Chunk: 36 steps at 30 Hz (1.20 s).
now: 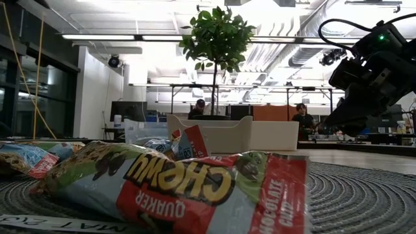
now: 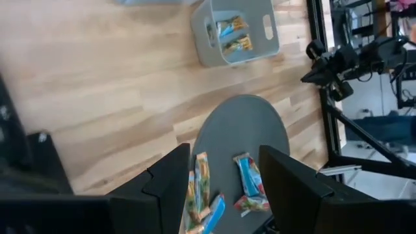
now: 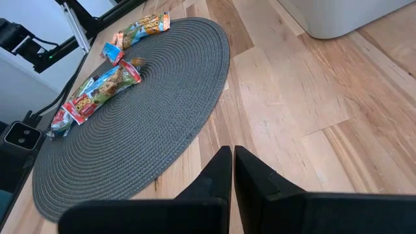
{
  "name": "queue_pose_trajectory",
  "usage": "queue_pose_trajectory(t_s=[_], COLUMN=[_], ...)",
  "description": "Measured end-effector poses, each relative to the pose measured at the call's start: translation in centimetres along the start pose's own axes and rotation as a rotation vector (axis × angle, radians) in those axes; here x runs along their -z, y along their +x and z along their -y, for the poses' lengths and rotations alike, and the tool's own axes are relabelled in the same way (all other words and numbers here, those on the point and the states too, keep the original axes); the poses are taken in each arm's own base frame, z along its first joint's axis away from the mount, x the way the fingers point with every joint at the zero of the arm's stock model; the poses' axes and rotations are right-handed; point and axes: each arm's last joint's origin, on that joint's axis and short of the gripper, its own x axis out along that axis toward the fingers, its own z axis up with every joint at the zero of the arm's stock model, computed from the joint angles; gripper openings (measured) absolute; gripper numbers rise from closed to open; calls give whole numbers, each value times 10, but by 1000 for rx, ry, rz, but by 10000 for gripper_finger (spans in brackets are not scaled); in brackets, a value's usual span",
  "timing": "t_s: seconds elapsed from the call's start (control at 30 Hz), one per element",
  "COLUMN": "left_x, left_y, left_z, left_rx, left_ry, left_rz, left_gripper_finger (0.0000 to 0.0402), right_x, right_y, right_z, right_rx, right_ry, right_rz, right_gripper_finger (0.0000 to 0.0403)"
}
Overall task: Pick and place Granola Bars by type
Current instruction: Put the orange granola bar into the gray bin
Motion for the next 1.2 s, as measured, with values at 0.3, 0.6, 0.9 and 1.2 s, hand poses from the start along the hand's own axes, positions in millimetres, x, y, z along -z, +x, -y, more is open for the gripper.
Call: queue_pose_trajectory(t_s=[0.3,0.6,0.9,1.2], left_x=[10,15,24,14], left_y=[2,24,33,47], left_z=[-8,-18,-29,-24], left_rx=[37,63,129,232], left_ry=[-38,-69,-88,-65], left_rz=[-55,-184,-221,-172], left_gripper_finger=[179,179,179,179], right_x=[0,0,0,0], right_y=[0,0,0,0], right_z=[0,0,0,0], right_rx=[0,0,0,0], right_ry=[0,0,0,0], right_rz=[0,0,0,0], right_gripper_finger=[0,0,0,0])
